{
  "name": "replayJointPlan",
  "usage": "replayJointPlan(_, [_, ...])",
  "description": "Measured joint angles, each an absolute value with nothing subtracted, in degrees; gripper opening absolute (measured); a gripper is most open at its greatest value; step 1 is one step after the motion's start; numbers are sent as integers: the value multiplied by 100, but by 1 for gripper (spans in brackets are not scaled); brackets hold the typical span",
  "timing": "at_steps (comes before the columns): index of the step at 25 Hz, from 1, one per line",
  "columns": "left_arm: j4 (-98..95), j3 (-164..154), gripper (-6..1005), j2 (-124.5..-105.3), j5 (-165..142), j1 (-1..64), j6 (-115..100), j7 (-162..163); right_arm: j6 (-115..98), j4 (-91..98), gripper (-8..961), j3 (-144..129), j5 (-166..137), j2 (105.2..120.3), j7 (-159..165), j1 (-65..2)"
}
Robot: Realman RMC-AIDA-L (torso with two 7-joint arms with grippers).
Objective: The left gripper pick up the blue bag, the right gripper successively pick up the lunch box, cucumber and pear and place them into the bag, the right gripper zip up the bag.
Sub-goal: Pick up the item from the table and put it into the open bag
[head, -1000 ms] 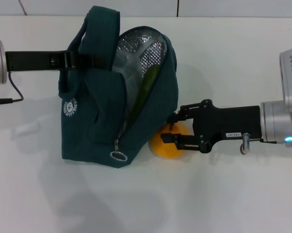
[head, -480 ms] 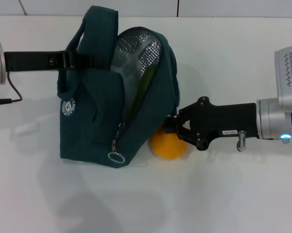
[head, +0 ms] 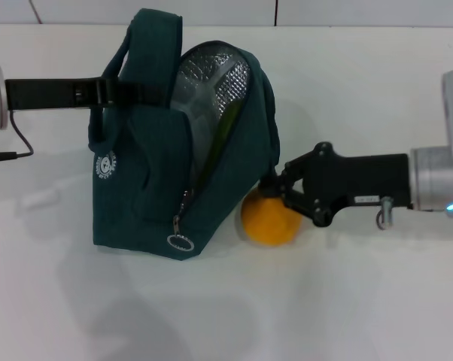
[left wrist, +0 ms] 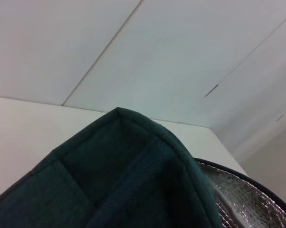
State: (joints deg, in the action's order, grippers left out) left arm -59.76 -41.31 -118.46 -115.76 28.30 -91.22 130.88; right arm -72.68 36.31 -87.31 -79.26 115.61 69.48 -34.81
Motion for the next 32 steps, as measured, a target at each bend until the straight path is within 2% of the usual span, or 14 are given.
replayJointPlan(6, [-5976, -4131, 38, -11835, -11518, 2799, -9126, 13091, -8407, 4058, 36, -7750, -7949, 11514, 6966, -3139])
replayJointPlan(14, [-5976, -4131, 38, -11860, -11498, 2824, -9131, 13096, -9476, 4066, 39, -6488, -7635, 11540, 7015, -3153])
replayJointPlan(32, [-5977, -4171, 39, -11898, -11266, 2812, -9159, 13088, -8644, 3303, 45, -7002, -6918, 11617, 6471, -4340])
